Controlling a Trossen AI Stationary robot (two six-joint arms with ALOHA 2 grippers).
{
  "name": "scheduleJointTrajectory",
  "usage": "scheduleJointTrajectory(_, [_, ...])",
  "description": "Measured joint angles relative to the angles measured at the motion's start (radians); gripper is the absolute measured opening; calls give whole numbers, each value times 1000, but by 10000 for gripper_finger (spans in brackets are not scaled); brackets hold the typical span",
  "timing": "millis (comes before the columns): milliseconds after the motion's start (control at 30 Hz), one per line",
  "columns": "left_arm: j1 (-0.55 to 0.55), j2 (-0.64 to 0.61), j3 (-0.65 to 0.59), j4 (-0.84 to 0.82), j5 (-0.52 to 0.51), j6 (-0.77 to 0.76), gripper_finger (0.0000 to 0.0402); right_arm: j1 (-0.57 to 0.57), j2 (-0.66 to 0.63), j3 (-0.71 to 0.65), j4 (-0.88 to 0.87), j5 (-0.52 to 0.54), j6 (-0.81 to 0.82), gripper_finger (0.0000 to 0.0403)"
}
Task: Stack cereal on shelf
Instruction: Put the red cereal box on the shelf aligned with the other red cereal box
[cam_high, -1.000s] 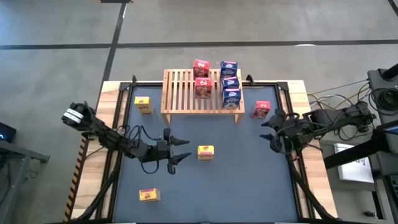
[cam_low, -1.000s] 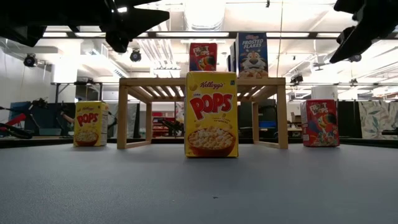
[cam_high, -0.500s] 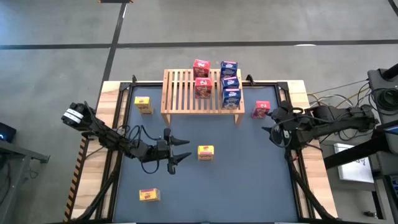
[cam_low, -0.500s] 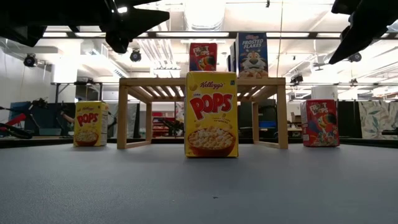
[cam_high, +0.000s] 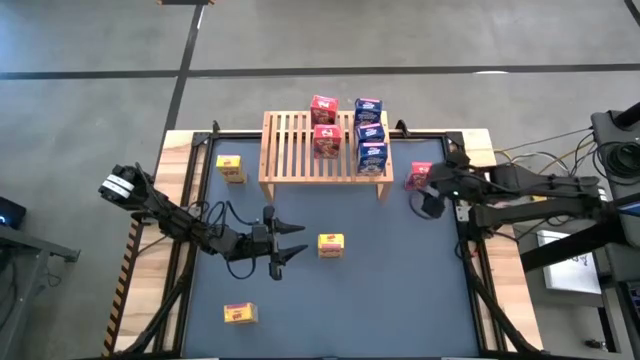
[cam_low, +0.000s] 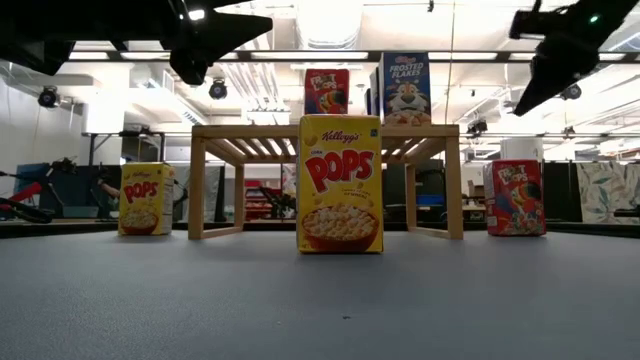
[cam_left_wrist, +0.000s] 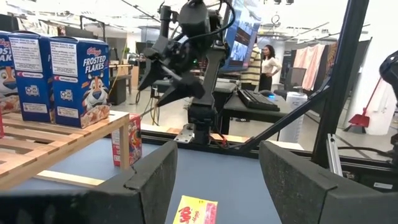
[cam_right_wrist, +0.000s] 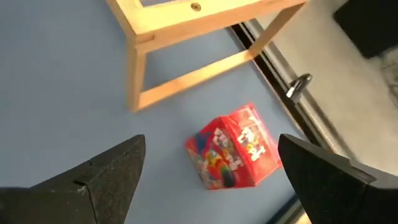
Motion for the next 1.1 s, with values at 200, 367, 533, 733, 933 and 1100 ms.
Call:
scheduleJointTrajectory(200, [0,0,0,-1,0,-4,212,-136,79,6,16,-106,-141,357])
scheduleJointTrajectory(367, [0,0,0,-2,0,-8,212,-260,90,4,48,-184,-265,357])
scheduleJointTrajectory(533, [0,0,0,-3,0,-8,212,-408,84,9,67,-240,-382,357])
scheduleJointTrajectory(733, [0,0,0,-5,0,-8,212,-586,134,5,83,-380,-514,357])
scheduleJointTrajectory(933, [0,0,0,-5,0,-8,212,-604,170,18,154,-384,-516,357])
scheduleJointTrajectory(1100, [0,0,0,-7,0,-7,212,-611,223,12,154,-393,-482,357])
